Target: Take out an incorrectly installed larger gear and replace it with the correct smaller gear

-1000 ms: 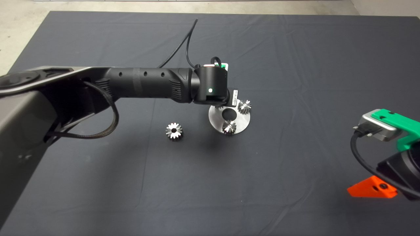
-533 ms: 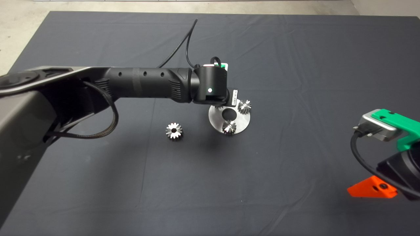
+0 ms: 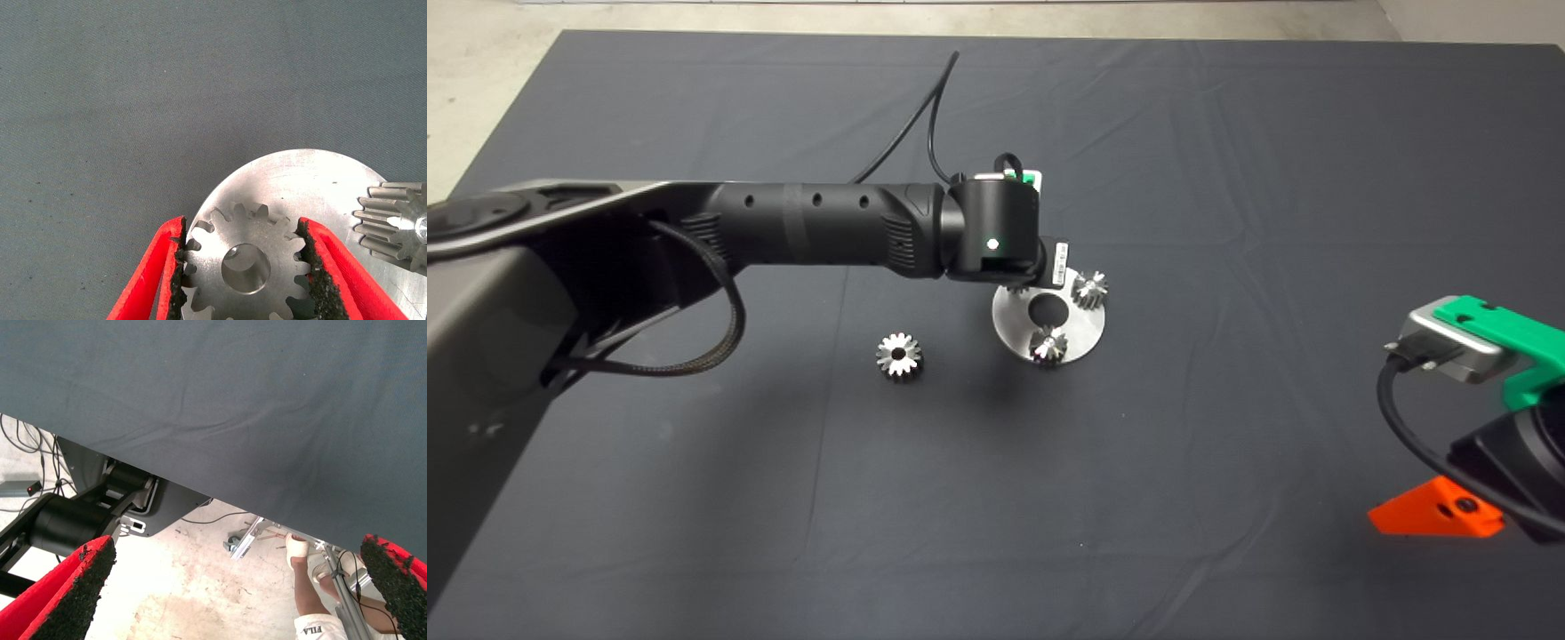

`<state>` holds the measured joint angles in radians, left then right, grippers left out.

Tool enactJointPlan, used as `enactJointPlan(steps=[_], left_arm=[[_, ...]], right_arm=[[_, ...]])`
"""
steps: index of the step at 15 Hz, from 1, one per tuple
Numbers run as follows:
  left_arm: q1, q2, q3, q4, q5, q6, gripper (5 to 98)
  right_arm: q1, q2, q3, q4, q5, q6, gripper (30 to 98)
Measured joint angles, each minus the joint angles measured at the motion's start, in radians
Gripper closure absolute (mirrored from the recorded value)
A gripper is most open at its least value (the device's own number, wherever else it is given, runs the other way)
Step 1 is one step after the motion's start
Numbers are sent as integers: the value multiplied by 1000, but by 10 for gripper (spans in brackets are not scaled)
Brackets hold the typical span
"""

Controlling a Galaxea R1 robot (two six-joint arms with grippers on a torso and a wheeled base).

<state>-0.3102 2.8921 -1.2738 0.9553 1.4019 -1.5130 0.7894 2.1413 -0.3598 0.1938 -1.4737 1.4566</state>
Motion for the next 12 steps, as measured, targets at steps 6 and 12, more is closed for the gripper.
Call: enactJointPlan(steps=[6,12], left_arm=[[4,-3,-1,19,4,0,653],[10,-3,-1,42,4,0,653]], right_arm=[[0,0,0,0,0,0,317],[0,0,0,0,0,0,317]])
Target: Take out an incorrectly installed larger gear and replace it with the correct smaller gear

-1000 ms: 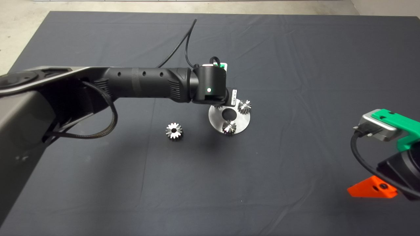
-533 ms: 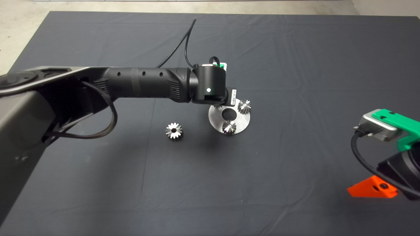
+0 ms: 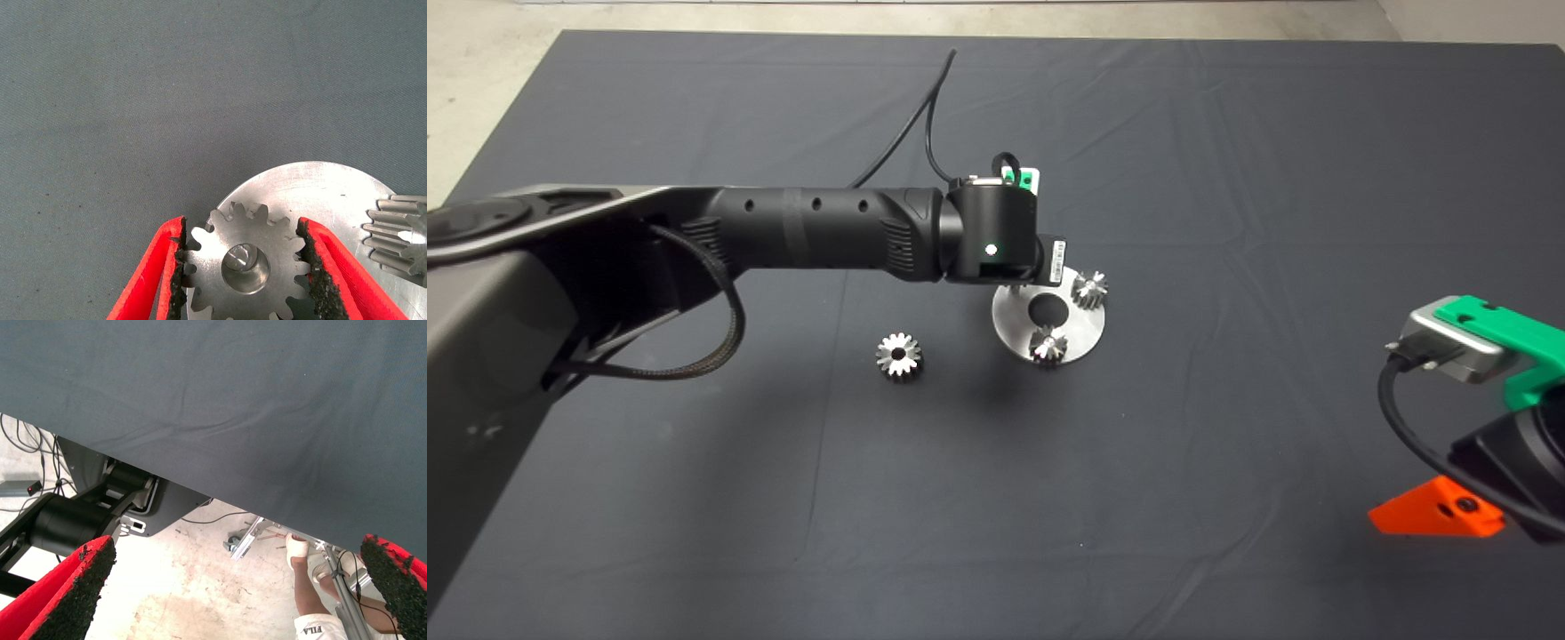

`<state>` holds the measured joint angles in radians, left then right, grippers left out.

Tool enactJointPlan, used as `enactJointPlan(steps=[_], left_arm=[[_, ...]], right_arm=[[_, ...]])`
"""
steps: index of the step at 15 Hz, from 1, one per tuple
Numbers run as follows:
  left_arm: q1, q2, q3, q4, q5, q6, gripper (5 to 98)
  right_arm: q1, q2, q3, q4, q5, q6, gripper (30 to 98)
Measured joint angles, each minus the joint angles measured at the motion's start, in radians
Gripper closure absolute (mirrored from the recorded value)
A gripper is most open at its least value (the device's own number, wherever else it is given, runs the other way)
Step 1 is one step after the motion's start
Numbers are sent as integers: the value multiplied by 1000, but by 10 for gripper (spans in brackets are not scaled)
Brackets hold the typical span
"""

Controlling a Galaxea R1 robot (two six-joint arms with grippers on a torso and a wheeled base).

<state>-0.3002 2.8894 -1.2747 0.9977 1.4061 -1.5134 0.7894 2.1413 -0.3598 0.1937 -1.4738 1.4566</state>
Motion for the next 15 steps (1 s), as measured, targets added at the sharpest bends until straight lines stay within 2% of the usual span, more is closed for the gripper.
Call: enactJointPlan(steps=[4,11,13,15], left_arm=[[14,0,0,6,6,0,653],[14,0,0,6,6,0,643],[14,1,0,9,4,0,598],[14,0,0,9,4,0,597]], right_arm=[[0,0,0,0,0,0,317],[0,0,0,0,0,0,317],[0,0,0,0,0,0,317],[0,0,0,0,0,0,317]])
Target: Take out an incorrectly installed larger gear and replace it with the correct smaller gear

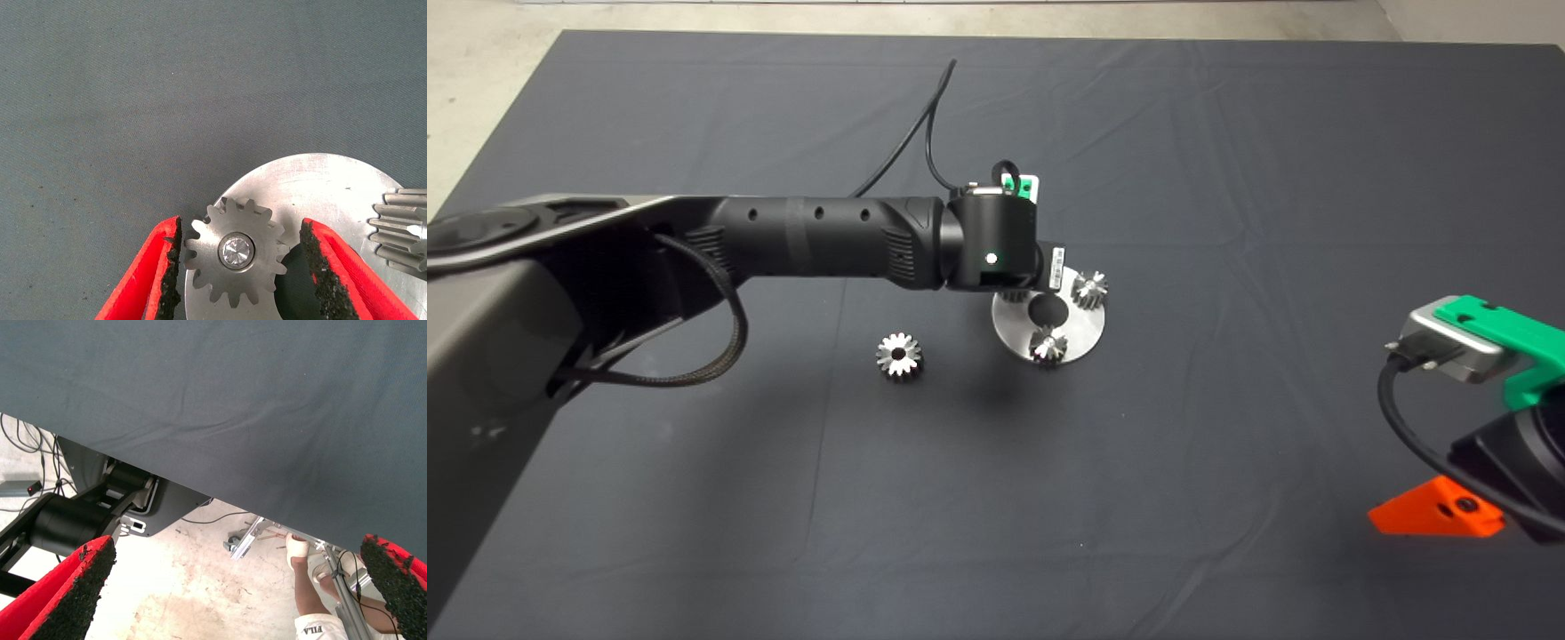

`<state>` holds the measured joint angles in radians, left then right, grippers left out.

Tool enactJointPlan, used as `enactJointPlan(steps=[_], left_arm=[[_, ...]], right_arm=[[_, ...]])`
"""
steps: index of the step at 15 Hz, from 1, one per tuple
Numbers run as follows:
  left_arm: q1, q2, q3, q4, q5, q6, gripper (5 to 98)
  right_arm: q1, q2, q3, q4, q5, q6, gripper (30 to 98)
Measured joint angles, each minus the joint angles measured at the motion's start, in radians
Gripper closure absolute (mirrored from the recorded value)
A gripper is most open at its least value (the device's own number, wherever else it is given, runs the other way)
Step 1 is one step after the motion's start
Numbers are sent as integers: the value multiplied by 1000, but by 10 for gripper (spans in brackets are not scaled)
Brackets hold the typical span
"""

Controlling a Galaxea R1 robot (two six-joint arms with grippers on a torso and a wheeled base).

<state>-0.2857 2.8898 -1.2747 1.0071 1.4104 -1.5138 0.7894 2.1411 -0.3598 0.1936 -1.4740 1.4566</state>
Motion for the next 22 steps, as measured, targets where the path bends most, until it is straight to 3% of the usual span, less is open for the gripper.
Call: enactJointPlan(steps=[6,9,10,14,17,19,20,22], left_arm=[[-1,-6,20,-1,2,5,499],[-50,-68,157,-42,30,4,453],[-84,-105,209,-84,35,4,453],[-202,-320,403,-353,65,4,400],[-259,-566,649,-495,71,8,356],[-303,-749,798,-599,107,14,304],[-325,-810,863,-681,123,22,304],[-365,-865,934,-828,120,35,259]], right_arm=[[0,0,0,0,0,0,317],[0,0,0,0,0,0,317],[0,0,0,0,0,0,317],[0,-6,0,0,0,0,317],[0,-5,0,0,0,0,317],[0,-9,0,0,-3,0,317],[0,-2,0,0,-1,0,317],[0,4,0,0,4,0,317]])
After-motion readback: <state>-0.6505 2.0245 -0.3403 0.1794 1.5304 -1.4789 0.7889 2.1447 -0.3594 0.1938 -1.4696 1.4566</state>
